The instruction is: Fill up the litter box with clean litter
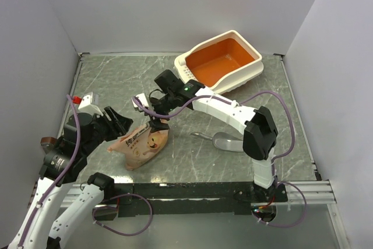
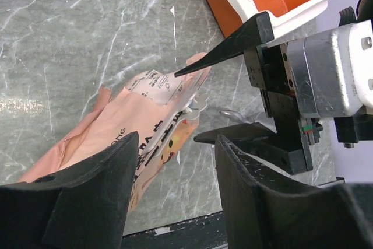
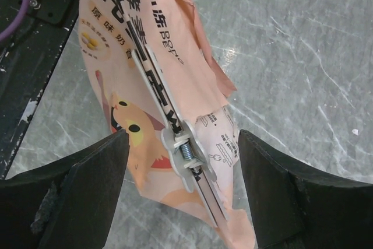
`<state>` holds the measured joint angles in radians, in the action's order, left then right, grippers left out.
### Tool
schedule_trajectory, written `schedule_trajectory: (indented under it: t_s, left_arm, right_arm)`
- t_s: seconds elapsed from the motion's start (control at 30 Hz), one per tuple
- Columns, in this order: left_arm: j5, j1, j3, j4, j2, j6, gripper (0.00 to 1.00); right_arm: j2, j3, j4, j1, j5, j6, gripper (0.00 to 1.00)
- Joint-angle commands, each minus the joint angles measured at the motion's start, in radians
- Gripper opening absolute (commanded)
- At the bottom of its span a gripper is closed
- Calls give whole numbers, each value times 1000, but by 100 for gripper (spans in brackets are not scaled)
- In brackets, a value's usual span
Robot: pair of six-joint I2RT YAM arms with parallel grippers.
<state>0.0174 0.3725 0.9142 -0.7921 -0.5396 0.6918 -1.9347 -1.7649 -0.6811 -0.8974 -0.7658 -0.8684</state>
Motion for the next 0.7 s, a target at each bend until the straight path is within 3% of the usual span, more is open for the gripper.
schedule_trajectory:
  t_s: [0.0, 0.07, 0.1, 0.2, 0.43, 0.67]
  left_arm:
    - [1, -1, 20, 11, -5, -20, 60]
    - [3, -1, 15, 16, -5, -18, 60]
    - [3, -1, 11, 17, -6, -18, 61]
    - [0, -1, 0, 25, -6, -21, 61]
    - [0, -1, 0, 30, -14, -26, 61]
    - [18, -1, 8, 28, -11, -37, 61]
  right_arm:
    - [-14, -62, -6, -5, 0, -21, 74]
    - [-14, -61, -8, -5, 8, -21, 58]
    - [-17, -61, -9, -5, 16, -21, 31]
    - [-23, -67, -20, -6, 42, -23, 0]
    - [37, 10, 43, -5, 74, 0, 0]
    - [202, 148, 116, 8, 120, 35, 0]
